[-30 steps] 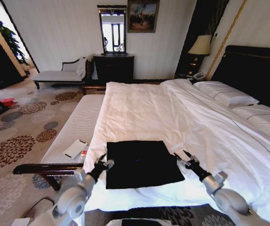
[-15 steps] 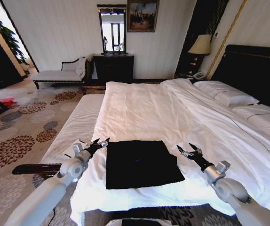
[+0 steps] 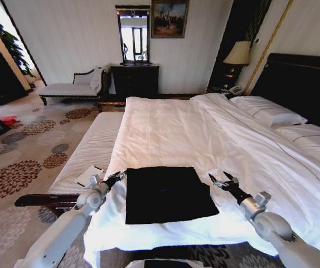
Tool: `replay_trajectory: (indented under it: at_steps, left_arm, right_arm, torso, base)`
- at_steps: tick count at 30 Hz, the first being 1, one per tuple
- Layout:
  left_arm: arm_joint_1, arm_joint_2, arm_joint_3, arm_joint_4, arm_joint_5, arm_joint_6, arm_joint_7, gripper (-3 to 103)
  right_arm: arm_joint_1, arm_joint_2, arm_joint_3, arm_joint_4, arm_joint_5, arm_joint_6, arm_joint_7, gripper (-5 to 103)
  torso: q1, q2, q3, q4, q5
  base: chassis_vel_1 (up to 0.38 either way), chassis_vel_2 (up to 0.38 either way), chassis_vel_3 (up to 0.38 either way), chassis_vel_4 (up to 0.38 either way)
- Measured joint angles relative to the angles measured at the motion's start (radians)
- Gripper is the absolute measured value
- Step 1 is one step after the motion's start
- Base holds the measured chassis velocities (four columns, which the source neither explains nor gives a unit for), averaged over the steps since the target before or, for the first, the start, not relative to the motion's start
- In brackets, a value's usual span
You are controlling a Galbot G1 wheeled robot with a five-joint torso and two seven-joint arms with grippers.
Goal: Fold the clothes on the bed.
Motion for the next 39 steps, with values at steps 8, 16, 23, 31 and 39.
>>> replay_trajectory:
  at_steps: [8, 16, 23, 31, 39]
  left_arm:
    - [-0.019, -0.019, 0.026, 0.019, 0.001, -0.001, 0.006, 58]
    - [-0.054, -0.044, 0.059, 0.05, -0.003, -0.003, 0.01, 49]
    - [-0.06, -0.053, 0.072, 0.052, -0.005, -0.003, 0.004, 28]
    - [-0.034, -0.046, 0.062, 0.038, -0.002, -0.007, -0.008, 1]
    - [-0.028, -0.047, 0.06, 0.026, 0.019, -0.018, -0.02, 1]
  right_arm:
    - [-0.011, 0.001, 0.003, 0.002, -0.002, 0.0, 0.0, 100]
    - [-0.014, -0.003, 0.008, 0.003, -0.001, 0.0, -0.001, 100]
    - [-0.022, -0.006, 0.019, 0.008, 0.002, -0.001, -0.001, 100]
    - [-0.012, -0.003, 0.005, 0.004, 0.002, -0.002, 0.0, 100]
    - [0.086, -0.066, -0.075, -0.025, 0.079, -0.015, -0.006, 100]
  torso:
    - [0.0, 0.0, 0.0, 0.0, 0.0]
    - [0.0, 0.0, 0.0, 0.0, 0.0]
    - [0.0, 0.0, 0.0, 0.0, 0.0]
    - [0.0, 0.0, 0.0, -0.0001, 0.0]
    - [0.0, 0.0, 0.0, 0.0001, -0.0004]
  base:
    - [0.0, 0.0, 0.0, 0.0]
    - [0.0, 0.0, 0.0, 0.0]
    - [0.0, 0.0, 0.0, 0.0]
    - [0.0, 0.0, 0.0, 0.0]
    - [0.0, 0.0, 0.0, 0.0]
